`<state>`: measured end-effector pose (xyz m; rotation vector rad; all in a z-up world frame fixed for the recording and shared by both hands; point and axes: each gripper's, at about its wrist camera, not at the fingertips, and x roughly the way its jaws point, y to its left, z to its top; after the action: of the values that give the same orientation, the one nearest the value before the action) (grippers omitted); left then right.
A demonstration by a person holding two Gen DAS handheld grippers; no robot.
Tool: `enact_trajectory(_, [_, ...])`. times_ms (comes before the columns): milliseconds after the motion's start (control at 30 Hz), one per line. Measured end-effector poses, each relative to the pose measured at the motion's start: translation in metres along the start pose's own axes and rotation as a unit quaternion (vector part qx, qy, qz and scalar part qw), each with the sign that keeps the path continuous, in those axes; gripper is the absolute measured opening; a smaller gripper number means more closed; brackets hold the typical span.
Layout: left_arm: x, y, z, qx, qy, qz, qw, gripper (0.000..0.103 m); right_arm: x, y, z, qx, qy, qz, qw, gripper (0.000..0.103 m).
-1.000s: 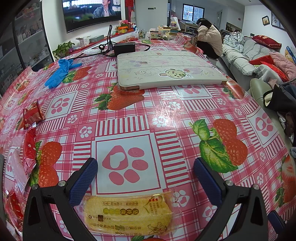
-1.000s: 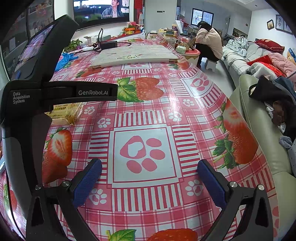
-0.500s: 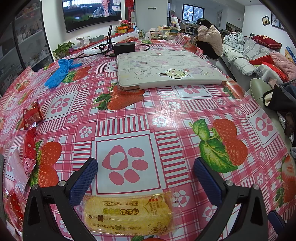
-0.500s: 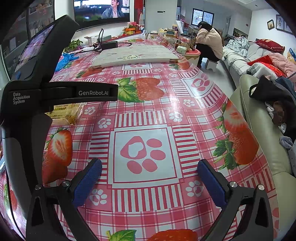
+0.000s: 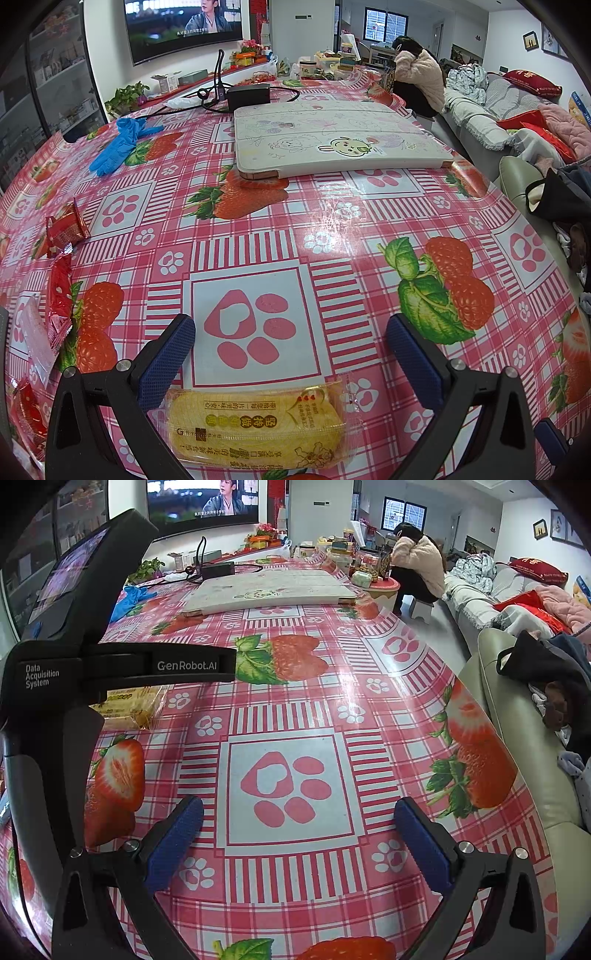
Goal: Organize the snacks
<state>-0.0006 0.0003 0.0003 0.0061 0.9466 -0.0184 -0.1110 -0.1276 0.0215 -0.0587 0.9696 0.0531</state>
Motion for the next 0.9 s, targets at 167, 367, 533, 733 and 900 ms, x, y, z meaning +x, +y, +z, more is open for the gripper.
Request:
enact_trajectory(167, [0.0000,0.0000,0.0000,0.000,0.000,0.000,1.0000,0.103,-0.0001,-0.0003,-0.0008,0.000,-0.002,0.001,1.000,0.103])
enact_trajectory(367, [0.0000,0.0000,0.0000,0.000,0.000,0.000,1.0000,0.103,0.0004,0.0001,-0.0011,0.000,-0.003,0.001,1.000,0.103])
enact_trajectory(533, [0.0000,0.0000,0.0000,0.000,0.000,0.000,1.0000,0.103,0.0007,0.0011,-0.0011,0.000,-0.003,-0.001,1.000,0.103])
enact_trajectory(733, [0.0000,0.0000,0.0000,0.000,0.000,0.000,1.0000,0.103,0.0007,0.0009,-0.0008,0.000,-0.003,-0.001,1.000,0.103])
enact_trajectory(900, [0.0000,0.0000,0.0000,0.000,0.000,0.000,1.0000,0.103,0.0006,0.0008,-0.0012,0.000,-0.003,0.000,1.000,0.103])
